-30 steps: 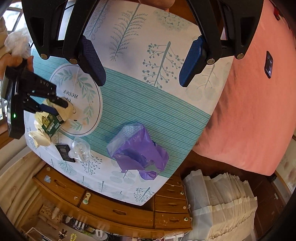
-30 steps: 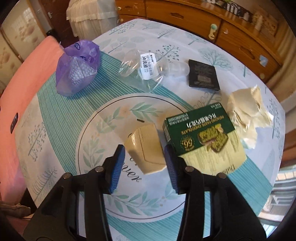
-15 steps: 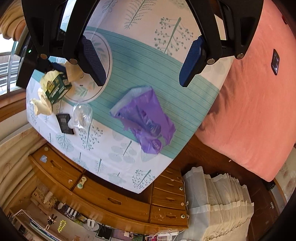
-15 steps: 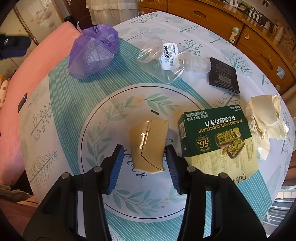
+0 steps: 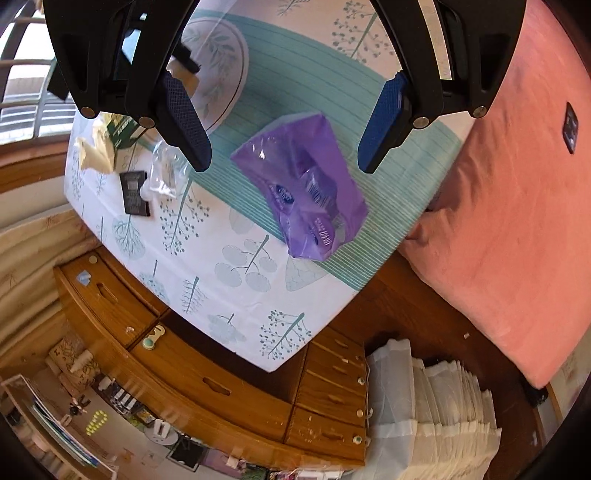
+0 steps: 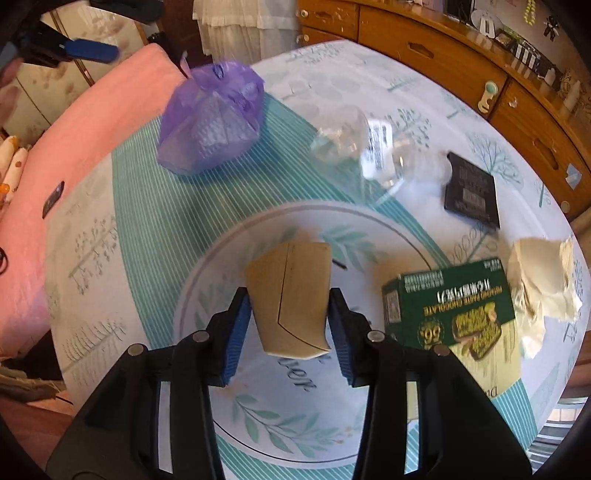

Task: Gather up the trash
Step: 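Grasp the beige box with the right tool while the left tool grasps the purple tissue pack, then carry the tissue pack and beige box over the bin to drop them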

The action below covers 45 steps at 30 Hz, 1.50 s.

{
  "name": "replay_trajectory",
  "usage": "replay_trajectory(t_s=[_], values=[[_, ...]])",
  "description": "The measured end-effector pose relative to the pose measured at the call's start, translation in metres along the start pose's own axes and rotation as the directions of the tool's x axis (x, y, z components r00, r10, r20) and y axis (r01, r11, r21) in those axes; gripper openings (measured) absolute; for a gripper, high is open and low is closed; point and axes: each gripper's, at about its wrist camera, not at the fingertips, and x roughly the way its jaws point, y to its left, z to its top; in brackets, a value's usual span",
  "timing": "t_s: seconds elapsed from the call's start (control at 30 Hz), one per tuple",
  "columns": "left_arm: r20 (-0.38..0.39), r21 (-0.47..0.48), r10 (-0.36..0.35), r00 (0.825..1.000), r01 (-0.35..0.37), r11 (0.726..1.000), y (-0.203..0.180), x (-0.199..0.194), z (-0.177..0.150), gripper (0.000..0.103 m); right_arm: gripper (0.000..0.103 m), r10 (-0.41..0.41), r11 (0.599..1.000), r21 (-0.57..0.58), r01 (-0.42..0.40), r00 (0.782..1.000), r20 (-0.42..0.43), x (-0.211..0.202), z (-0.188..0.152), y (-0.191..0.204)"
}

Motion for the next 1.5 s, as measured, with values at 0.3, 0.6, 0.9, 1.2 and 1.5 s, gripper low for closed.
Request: replay_trajectory(t_s=[0.3, 0.6, 0.9, 1.2, 1.5], values=[[-0.123, -0.102, 0.043, 0.991, -0.056, 0.993, 0.023, 0.095, 0.01, 0.083, 0.038, 0.051, 0.998, 0.035, -0.052, 0.998, 0.042, -0.009, 0.02, 0.0], [-0.165, 0.001, 0.147, 0.975, -0.148, 0.989, 0.001, 0.143, -0.011, 0.077, 0.038, 0.053, 0.995, 0.081, -0.053, 0.999, -0.001, 0.002, 0.006, -0.01], [-0.122, 0.191, 0.211, 0.97, -0.186, 0.964, -0.027, 0.139, -0.041, 0.016, 0.038, 0.076, 0.986, 0.149, -0.073, 0.997, -0.015, 0.005, -0.008, -0.008], [-0.115, 0.258, 0.152, 0.982, -0.118, 0.959, -0.005, 0.091, -0.109, 0.01, 0.038, 0.087, 0.973, 0.214, -0.084, 0.996, -0.007, -0.014, -0.028, 0.025], [-0.051, 0.405, 0.062, 0.997, -0.036, 0.914, 0.035, 0.002, -0.191, 0.01, 0.038, 0.021, 0.951, 0.307, -0.029, 0.999, 0.029, -0.051, -0.059, 0.094]])
